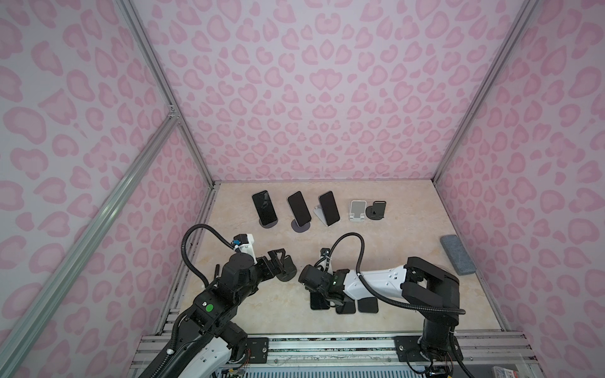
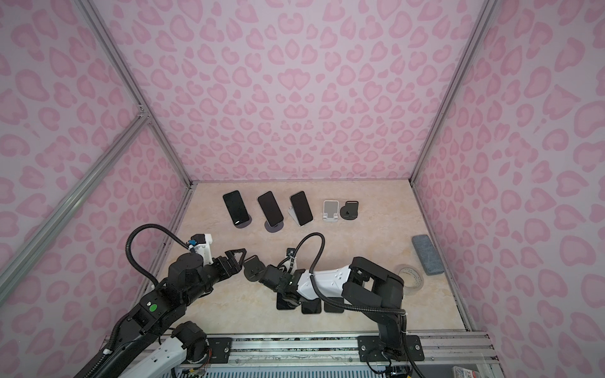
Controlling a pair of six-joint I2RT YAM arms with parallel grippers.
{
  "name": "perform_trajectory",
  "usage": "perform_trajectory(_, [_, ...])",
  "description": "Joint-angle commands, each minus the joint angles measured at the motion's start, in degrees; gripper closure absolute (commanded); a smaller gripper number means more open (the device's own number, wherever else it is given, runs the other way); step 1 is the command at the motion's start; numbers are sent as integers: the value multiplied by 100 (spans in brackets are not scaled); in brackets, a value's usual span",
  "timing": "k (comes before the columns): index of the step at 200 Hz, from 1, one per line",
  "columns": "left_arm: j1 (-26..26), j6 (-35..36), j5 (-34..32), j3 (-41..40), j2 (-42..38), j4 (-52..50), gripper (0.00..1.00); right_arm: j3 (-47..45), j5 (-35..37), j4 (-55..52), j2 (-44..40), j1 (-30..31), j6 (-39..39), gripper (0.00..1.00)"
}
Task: Remove the phone from the phone stand
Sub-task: Place the phone at the bottom-center of the table.
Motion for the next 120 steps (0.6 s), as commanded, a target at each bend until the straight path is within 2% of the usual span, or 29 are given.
perform_trajectory(1, [3,-3,-91,79,1,7,6,-102,-687,-317,69,13,173,22])
perform_trajectory(78, [3,-12,-21,127,212,84,6,-14,-511,-489,-297,14,-124,20])
perform_trajectory(95, [3,12,-73,176,237,67,6,122,-547,-479,-516,10,-385,14])
perform_trajectory(120, [3,33,-166,342,280,-34,5,583,-639,-792,-790,12,-1000,9])
